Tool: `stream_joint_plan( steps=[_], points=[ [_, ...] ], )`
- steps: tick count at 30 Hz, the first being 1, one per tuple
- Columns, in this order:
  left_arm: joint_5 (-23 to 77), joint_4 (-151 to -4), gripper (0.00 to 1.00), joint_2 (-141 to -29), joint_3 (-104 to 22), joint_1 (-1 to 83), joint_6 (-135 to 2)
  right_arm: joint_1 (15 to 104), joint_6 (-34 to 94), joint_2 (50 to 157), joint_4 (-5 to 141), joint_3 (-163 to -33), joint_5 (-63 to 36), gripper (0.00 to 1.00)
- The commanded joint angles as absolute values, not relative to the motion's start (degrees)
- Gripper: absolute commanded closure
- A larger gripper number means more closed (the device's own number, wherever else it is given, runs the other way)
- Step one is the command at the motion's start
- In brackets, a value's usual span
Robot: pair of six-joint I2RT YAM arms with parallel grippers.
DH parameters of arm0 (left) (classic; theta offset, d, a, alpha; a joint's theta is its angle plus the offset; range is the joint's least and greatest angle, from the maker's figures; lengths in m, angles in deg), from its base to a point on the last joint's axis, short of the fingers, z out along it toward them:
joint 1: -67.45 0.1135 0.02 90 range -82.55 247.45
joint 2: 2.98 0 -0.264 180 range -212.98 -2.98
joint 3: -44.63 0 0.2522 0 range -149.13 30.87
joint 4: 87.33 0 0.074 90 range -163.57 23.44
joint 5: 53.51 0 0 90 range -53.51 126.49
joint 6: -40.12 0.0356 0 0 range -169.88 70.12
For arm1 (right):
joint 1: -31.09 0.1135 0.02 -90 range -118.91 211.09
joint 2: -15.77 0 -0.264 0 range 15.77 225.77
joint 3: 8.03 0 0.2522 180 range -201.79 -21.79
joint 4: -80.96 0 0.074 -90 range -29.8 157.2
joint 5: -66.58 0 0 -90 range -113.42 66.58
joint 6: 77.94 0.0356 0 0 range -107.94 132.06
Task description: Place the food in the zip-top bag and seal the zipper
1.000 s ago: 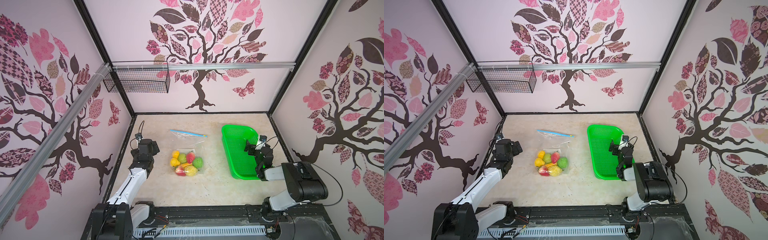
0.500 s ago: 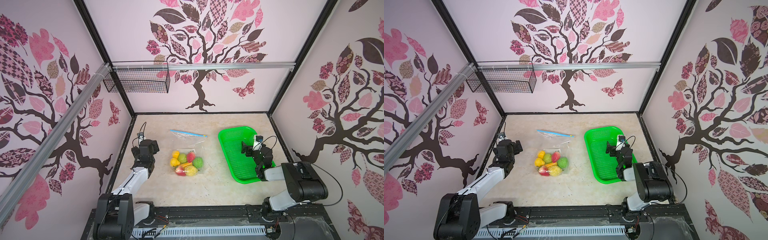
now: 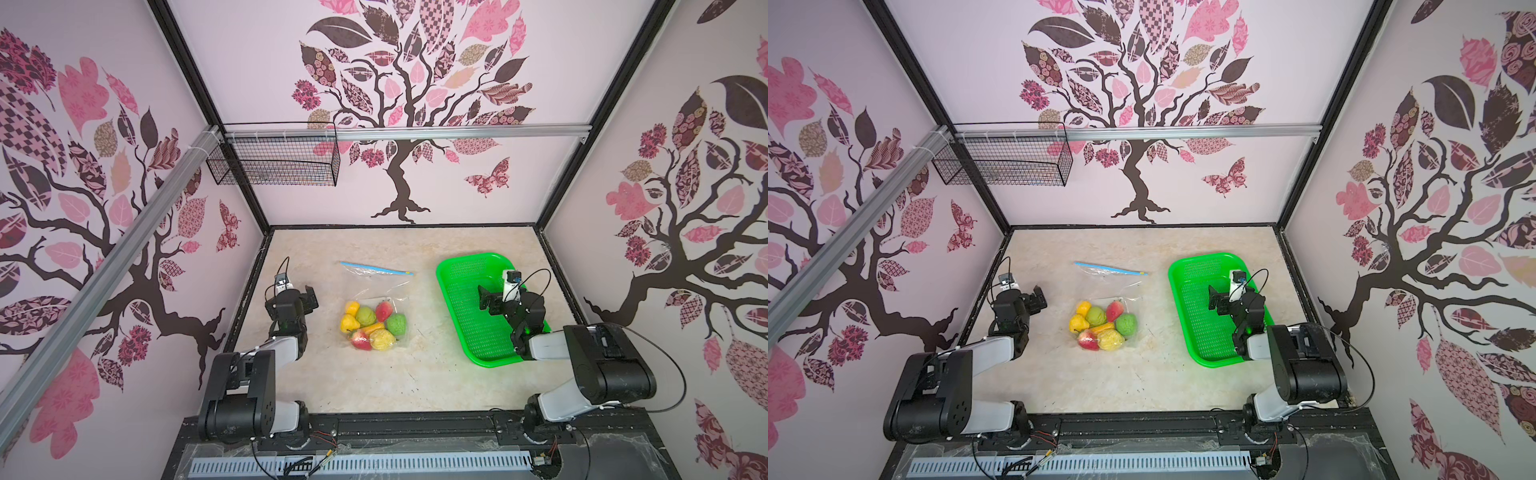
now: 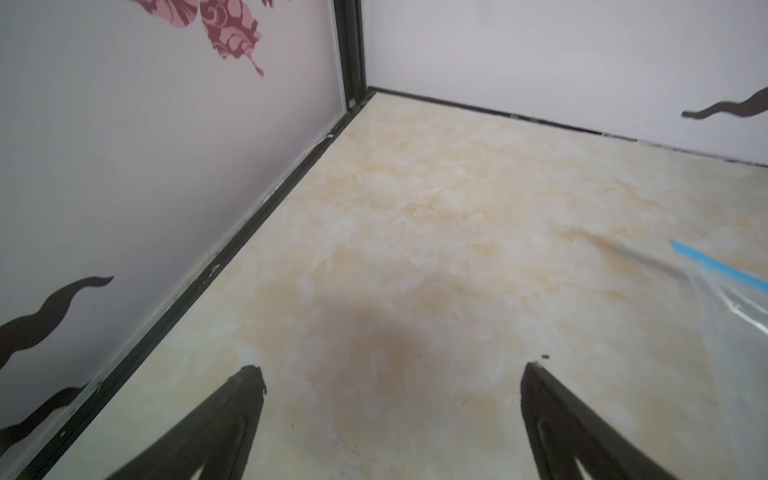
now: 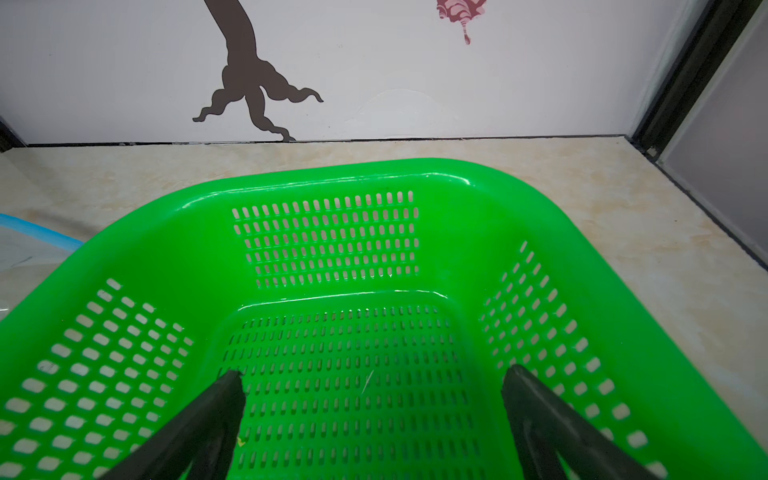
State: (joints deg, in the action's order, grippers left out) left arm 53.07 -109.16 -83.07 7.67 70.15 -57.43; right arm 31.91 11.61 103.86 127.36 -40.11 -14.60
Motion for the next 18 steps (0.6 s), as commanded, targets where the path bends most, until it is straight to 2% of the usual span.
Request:
stream_joint_plan(
  steps=[1,6,14,18],
  points=[
    [49.8,-118.8,0.01,-85.7,9.8,70.5,-57.8,31.4,11.4,103.2,126.4,-41.4,-14.6,0.0],
    [47.6,-120.1,0.01,-86.7,10.0,70.6,-56.5,31.4,12.9,103.9,128.7,-40.5,-18.8,0.0],
    [46.4,-127.5,0.01,-91.9,11.2,69.8,-54.9,31.4,13.5,104.5,130.6,-39.6,-20.8,0.0],
    [47.5,-125.9,0.01,-91.8,10.7,69.2,-54.9,31.4,13.5,104.4,130.6,-39.6,-20.9,0.0]
  ],
)
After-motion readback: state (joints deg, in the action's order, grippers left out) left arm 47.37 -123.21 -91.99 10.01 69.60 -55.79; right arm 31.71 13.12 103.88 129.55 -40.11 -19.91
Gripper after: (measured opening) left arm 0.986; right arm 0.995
